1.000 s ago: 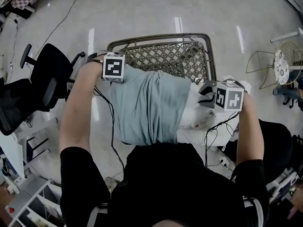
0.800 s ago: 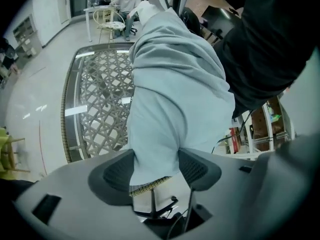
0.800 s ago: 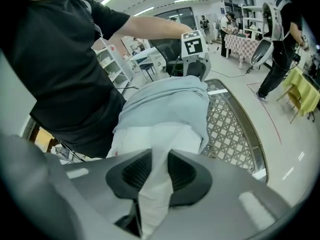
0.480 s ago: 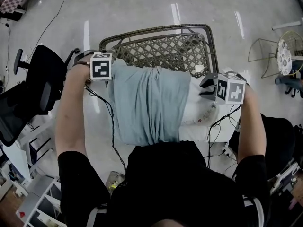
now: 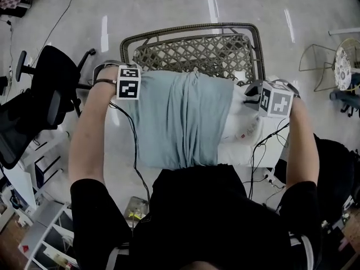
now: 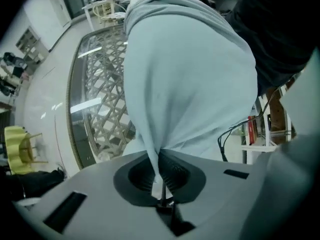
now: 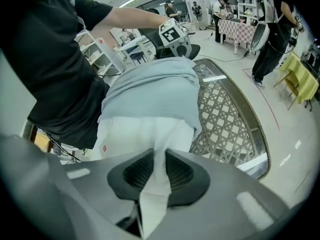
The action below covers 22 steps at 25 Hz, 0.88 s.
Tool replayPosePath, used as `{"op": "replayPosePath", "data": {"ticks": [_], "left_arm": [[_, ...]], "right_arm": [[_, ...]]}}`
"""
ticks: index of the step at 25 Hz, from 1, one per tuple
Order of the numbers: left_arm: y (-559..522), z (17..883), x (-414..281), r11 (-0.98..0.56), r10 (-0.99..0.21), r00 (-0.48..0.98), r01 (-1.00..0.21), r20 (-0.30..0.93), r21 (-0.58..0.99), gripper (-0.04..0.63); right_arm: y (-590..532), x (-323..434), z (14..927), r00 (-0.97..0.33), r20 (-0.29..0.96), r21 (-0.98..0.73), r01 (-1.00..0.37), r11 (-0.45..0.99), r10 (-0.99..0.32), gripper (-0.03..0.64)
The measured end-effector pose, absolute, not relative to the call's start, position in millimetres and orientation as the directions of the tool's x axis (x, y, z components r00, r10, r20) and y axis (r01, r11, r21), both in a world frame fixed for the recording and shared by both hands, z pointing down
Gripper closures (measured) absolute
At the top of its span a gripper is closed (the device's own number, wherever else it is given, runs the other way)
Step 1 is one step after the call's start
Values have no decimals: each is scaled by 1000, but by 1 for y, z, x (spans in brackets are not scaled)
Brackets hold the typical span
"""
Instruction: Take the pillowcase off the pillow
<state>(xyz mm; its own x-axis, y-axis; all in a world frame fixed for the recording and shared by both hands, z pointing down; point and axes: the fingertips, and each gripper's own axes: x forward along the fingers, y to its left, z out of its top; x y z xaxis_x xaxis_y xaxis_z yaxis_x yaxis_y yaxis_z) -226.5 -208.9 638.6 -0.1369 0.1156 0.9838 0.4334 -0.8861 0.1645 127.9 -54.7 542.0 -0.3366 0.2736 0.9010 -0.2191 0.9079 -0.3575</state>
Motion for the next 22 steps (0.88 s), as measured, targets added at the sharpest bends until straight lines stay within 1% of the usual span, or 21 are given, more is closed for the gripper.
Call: {"op": "replayPosePath", "data": {"ticks": [4, 8, 13, 16, 18, 20, 22], "left_arm": [[-209, 628, -280, -944, 82, -171, 302, 982, 132, 589], [-195, 618, -323, -979, 62, -154, 185, 986, 90, 589], [-170, 613, -376, -997, 48, -154, 58, 987, 58, 589], [-149, 614, -392, -998, 60, -147, 7, 987, 61, 589], [-136, 614, -397, -996, 82, -125, -47, 989, 77, 589], [-129, 612, -390, -992, 91, -78, -100, 993, 83, 589], [-133, 609, -370, -994, 52, -31, -97, 998, 49, 588]], "right_arm": [[-64, 139, 558, -336, 905, -359, -280, 890, 260, 538], [-71, 144, 570, -356, 909, -341, -332, 879, 217, 537], [-75, 144, 576, -351, 922, -297, -370, 881, 163, 535], [-77, 142, 576, -344, 929, -269, -372, 888, 137, 535], [-76, 140, 577, -340, 931, -263, -374, 889, 132, 535], [-74, 139, 581, -313, 940, -249, -366, 897, 133, 532], [-74, 137, 584, -273, 952, -234, -350, 907, 140, 524]]}}
